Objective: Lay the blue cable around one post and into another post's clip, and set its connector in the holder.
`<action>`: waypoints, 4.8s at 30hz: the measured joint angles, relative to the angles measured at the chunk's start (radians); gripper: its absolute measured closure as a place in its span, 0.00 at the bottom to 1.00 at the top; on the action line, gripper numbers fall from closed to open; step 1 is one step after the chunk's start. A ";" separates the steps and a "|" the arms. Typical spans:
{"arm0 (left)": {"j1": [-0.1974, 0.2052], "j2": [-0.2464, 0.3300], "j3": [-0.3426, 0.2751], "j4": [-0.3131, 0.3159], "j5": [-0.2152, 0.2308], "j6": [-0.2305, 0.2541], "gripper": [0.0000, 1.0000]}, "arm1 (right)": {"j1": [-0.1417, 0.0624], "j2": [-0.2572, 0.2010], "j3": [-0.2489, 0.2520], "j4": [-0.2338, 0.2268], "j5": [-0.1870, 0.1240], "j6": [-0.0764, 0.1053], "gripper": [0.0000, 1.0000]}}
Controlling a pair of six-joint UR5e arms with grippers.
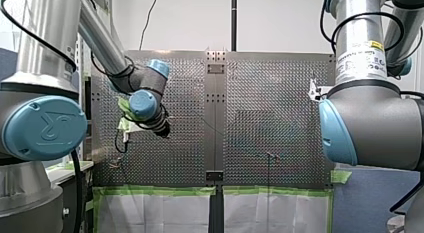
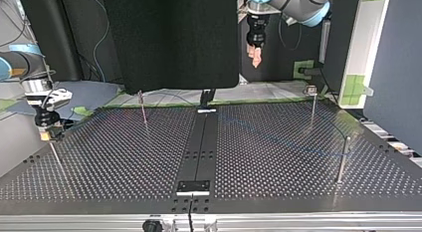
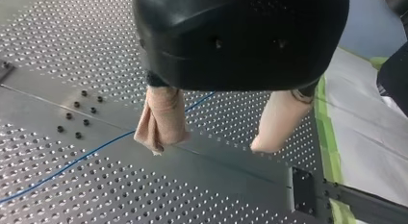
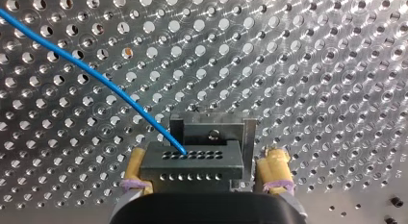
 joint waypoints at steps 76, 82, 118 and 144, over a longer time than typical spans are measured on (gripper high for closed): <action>-0.167 -0.362 0.029 0.642 -0.050 0.192 0.00 | 0.000 0.000 0.000 0.000 0.000 0.000 0.00; -0.168 -0.362 0.030 0.646 -0.049 0.193 0.00 | 0.000 0.000 0.000 0.000 0.000 0.000 0.00; -0.168 -0.362 0.030 0.647 -0.049 0.193 0.00 | 0.000 0.000 0.000 0.000 0.000 0.000 0.00; -0.168 -0.362 0.030 0.647 -0.049 0.193 0.00 | 0.000 0.000 0.000 0.000 0.000 0.000 0.00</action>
